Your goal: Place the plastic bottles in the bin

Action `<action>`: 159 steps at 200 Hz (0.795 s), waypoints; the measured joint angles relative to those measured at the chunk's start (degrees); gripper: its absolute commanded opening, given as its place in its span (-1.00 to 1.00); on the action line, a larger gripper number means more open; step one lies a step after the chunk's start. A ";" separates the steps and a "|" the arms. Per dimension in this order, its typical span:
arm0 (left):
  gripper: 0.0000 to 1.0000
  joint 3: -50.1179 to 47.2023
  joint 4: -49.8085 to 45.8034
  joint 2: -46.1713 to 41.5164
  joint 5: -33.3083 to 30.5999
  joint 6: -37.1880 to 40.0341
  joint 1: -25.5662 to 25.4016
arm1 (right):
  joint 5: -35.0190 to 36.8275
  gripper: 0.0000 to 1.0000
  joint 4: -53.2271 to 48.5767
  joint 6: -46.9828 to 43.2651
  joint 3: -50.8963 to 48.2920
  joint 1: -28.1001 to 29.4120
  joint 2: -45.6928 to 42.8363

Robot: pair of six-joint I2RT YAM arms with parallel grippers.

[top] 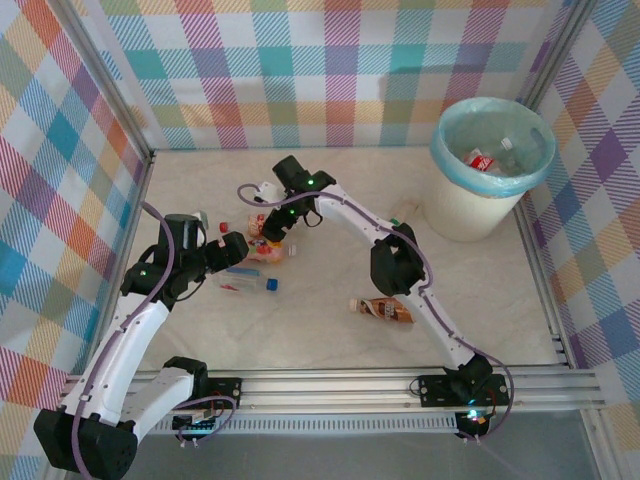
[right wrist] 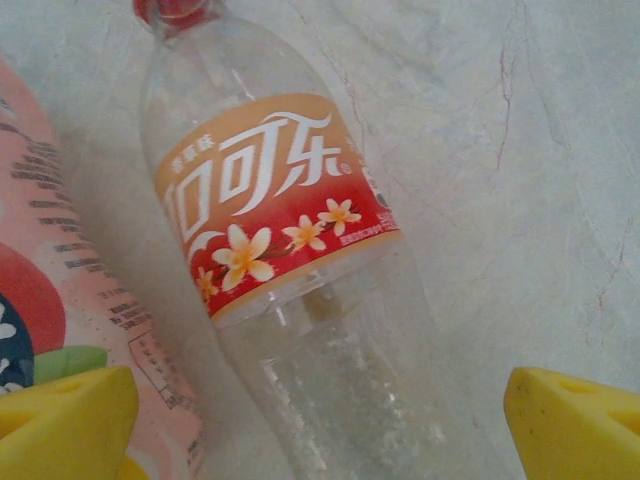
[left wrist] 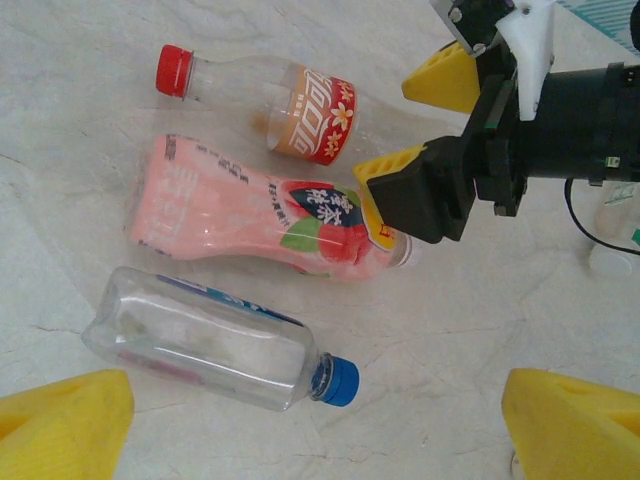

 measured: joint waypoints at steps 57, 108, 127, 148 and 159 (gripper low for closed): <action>0.90 -0.57 -0.07 -0.13 0.00 0.20 0.50 | 1.18 0.64 -2.08 -0.63 1.29 -0.68 1.05; 0.90 -1.11 -0.15 -0.74 -0.02 0.17 0.70 | 2.12 0.42 -4.26 -0.87 1.29 -1.40 1.64; 0.90 -1.11 -0.13 -0.83 -0.02 0.17 0.70 | 2.25 0.37 -4.68 -0.92 1.27 -1.70 1.64; 0.90 -1.11 -0.13 -0.83 -0.02 0.17 0.70 | 2.62 0.37 -4.44 -1.07 0.42 -1.75 1.62; 0.90 -1.11 -0.15 -0.83 -0.02 0.17 0.70 | 2.80 0.34 -4.39 -1.09 -0.48 -1.92 1.62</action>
